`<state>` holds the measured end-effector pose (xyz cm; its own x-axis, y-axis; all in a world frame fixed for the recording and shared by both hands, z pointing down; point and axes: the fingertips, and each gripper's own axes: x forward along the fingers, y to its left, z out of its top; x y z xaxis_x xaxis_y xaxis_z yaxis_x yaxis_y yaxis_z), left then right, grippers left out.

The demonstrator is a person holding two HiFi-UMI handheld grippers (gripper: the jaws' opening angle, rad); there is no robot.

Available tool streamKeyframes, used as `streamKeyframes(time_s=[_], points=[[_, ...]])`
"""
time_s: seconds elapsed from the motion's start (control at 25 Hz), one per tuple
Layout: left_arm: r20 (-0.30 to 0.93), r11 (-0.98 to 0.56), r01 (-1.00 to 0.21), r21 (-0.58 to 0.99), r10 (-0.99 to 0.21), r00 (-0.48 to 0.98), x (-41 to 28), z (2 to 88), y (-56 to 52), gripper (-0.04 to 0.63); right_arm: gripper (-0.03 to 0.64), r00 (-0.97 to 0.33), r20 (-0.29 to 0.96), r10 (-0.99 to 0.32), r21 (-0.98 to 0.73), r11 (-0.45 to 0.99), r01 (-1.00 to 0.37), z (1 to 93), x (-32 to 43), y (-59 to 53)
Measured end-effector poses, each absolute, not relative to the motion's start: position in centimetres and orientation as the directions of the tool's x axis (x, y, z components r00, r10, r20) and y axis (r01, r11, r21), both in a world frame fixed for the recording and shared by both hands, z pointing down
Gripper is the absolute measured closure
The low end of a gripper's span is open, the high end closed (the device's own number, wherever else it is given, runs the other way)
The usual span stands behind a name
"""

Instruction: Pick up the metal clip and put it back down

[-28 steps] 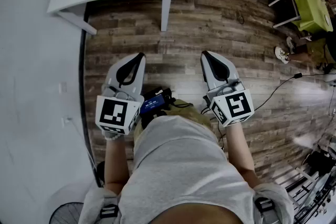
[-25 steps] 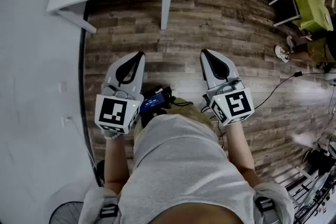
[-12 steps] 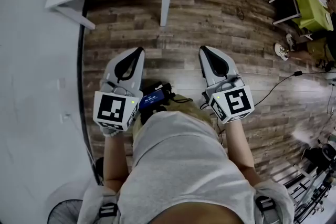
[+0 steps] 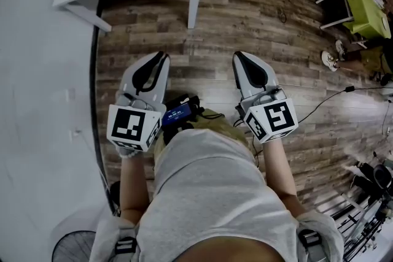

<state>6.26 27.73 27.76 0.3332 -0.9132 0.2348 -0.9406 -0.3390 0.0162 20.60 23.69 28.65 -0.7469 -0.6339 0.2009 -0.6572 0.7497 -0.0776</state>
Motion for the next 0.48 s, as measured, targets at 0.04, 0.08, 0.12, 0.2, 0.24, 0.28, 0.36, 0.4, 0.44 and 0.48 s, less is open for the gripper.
streamKeyframes(time_s=[0.04, 0.08, 0.12, 0.2, 0.24, 0.28, 0.36, 0.4, 0.44, 0.48], points=[[0.236, -0.341, -0.94, 0.017, -0.912, 0.335, 6.4, 27.8, 27.7, 0.543, 0.615, -0.748, 0.196, -0.634, -0.083, 0.749, -0.657, 28.6, 20.6, 23.7], [0.237, -0.343, -0.939, 0.018, -0.911, 0.337, 6.5, 27.8, 27.7, 0.527, 0.588, -0.751, 0.194, -0.631, -0.089, 0.751, -0.654, 28.5, 20.6, 23.6], [0.238, -0.344, -0.939, 0.018, -0.91, 0.339, 6.7, 27.8, 27.6, 0.517, 0.563, -0.756, 0.193, -0.625, -0.095, 0.755, -0.648, 28.5, 20.6, 23.6], [0.239, -0.344, -0.939, 0.023, -0.91, 0.339, 6.9, 27.8, 27.6, 0.5, 0.532, -0.767, 0.192, -0.612, -0.106, 0.765, -0.636, 28.5, 20.6, 23.5], [0.24, -0.342, -0.939, 0.024, -0.91, 0.338, 7.0, 27.9, 27.6, 0.493, 0.524, -0.771, 0.192, -0.608, -0.109, 0.767, -0.632, 28.4, 20.6, 23.5], [0.241, -0.339, -0.94, 0.024, -0.911, 0.335, 7.1, 27.9, 27.6, 0.488, 0.518, -0.773, 0.191, -0.605, -0.11, 0.769, -0.629, 28.4, 20.6, 23.4], [0.242, -0.336, -0.942, 0.022, -0.912, 0.331, 7.3, 27.8, 27.5, 0.485, 0.506, -0.776, 0.193, -0.6, -0.108, 0.773, -0.625, 28.3, 20.7, 23.2], [0.243, -0.336, -0.942, 0.021, -0.912, 0.331, 7.5, 27.8, 27.5, 0.485, 0.506, -0.779, 0.195, -0.595, -0.106, 0.777, -0.62, 28.3, 20.8, 23.1], [0.244, -0.334, -0.942, 0.02, -0.912, 0.329, 7.6, 27.8, 27.4, 0.485, 0.506, -0.783, 0.198, -0.589, -0.102, 0.782, -0.614, 28.4, 20.8, 23.0], [0.243, -0.33, -0.944, 0.018, -0.914, 0.325, 7.7, 27.8, 27.3, 0.485, 0.506, -0.788, 0.2, -0.582, -0.1, 0.788, -0.608, 28.5, 20.8, 22.9]])
